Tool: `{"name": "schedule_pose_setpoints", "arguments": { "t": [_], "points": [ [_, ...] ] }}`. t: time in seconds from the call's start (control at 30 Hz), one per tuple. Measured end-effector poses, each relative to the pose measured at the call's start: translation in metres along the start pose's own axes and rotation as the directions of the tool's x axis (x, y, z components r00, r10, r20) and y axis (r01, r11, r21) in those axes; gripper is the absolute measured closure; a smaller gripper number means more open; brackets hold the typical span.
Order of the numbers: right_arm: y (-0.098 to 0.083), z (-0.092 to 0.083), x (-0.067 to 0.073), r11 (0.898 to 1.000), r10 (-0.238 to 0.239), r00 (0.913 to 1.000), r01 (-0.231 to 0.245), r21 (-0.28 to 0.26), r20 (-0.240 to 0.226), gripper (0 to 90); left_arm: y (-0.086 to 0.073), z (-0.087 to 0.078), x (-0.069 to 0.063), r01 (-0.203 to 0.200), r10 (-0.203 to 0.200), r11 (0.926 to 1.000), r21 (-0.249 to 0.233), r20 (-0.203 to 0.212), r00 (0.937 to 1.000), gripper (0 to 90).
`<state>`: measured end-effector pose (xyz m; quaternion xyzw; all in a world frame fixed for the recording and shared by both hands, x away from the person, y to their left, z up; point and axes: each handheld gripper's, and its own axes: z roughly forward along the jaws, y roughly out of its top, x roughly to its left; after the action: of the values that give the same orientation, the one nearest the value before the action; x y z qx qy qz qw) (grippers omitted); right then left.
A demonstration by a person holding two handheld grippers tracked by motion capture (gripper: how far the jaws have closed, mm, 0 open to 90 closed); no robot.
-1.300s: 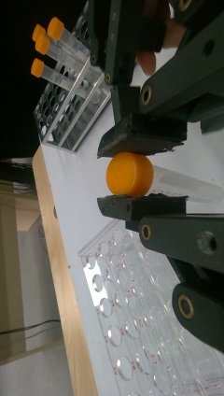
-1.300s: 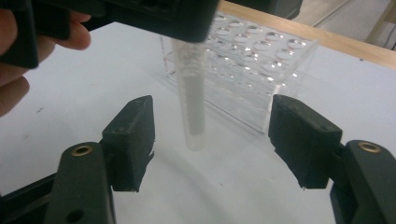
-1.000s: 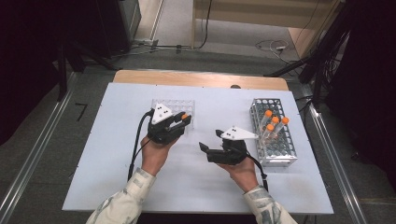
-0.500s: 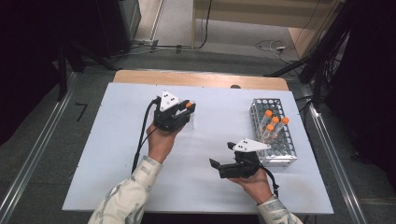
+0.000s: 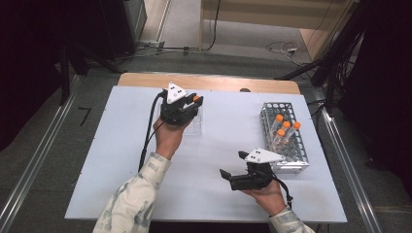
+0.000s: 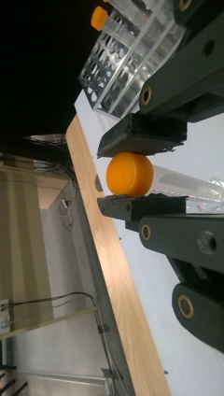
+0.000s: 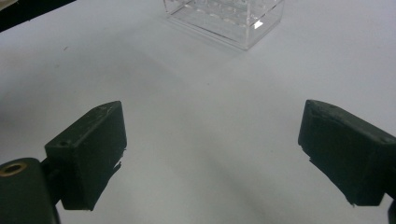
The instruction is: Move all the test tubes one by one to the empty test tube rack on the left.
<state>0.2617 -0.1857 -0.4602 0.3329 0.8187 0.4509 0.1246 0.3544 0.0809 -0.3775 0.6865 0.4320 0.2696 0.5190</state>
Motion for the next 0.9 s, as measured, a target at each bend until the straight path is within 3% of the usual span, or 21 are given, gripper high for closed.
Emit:
{"name": "schedule_pose_setpoints", "arguments": {
  "t": [0.4, 0.9],
  "points": [
    [-0.001, -0.003, 0.000, 1.000, 0.002, 1.0000, -0.002, -0.012, 0.005, 6.9, -0.006, 0.017, 0.004, 0.004, -0.004, 0.9992, 0.039, -0.010, 0.9999, 70.2],
    [-0.001, -0.004, 0.000, 1.000, 0.006, 1.0000, -0.006, -0.024, 0.007, 9.6, -0.034, 0.028, 0.006, 0.023, -0.021, 0.9954, 0.093, -0.026, 0.9995, 70.0]
  ]
}}
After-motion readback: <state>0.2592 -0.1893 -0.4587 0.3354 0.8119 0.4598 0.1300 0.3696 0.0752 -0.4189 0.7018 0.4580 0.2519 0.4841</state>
